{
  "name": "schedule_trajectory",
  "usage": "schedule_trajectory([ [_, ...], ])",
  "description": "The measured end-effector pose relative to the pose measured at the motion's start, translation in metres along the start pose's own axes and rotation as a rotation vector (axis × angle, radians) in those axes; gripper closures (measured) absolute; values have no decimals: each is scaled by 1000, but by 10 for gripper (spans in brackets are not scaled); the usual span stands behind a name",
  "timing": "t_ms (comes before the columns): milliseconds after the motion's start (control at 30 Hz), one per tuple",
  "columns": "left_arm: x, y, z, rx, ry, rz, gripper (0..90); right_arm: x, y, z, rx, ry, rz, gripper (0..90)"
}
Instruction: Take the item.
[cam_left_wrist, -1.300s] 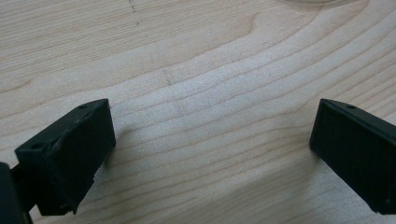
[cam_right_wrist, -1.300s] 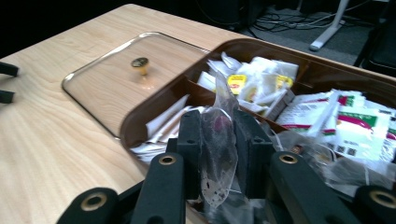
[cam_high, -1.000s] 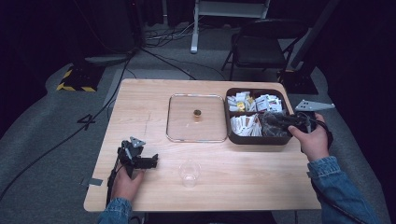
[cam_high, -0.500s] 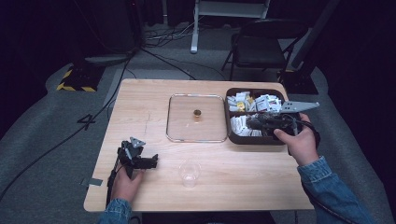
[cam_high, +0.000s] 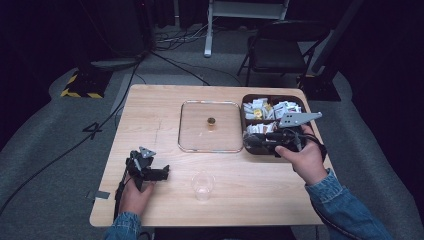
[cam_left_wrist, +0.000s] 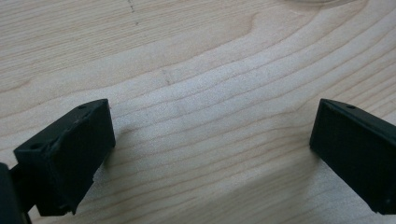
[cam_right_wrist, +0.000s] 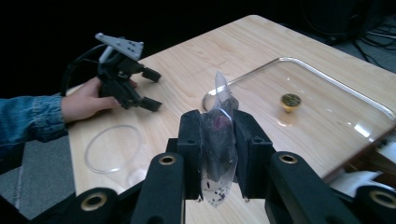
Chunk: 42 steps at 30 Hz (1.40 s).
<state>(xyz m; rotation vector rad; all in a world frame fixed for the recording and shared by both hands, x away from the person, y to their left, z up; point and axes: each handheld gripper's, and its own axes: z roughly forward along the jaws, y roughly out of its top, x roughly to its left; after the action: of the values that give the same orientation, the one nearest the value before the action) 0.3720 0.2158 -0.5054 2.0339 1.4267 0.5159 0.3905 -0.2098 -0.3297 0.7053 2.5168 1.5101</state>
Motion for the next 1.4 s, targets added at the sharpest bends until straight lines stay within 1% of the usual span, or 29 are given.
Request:
schedule_trajectory([
  [300,0,0,0,-1,3,-2,3,22,7,21,12,51,0,745],
  [667,0,0,0,-1,3,-2,3,46,8,57,22,150,-20,745],
  [867,0,0,0,-1,3,-3,3,55,0,77,27,182,-23,744],
  [1033,0,0,0,0,3,-3,3,61,-14,93,29,201,-12,744],
  [1133,0,0,0,0,4,-3,3,64,-22,102,42,214,-6,744],
  [1267,0,0,0,0,3,-3,3,67,-30,111,63,222,-10,743],
  [1400,0,0,0,0,3,-3,3,70,-33,116,82,230,-11,743],
])
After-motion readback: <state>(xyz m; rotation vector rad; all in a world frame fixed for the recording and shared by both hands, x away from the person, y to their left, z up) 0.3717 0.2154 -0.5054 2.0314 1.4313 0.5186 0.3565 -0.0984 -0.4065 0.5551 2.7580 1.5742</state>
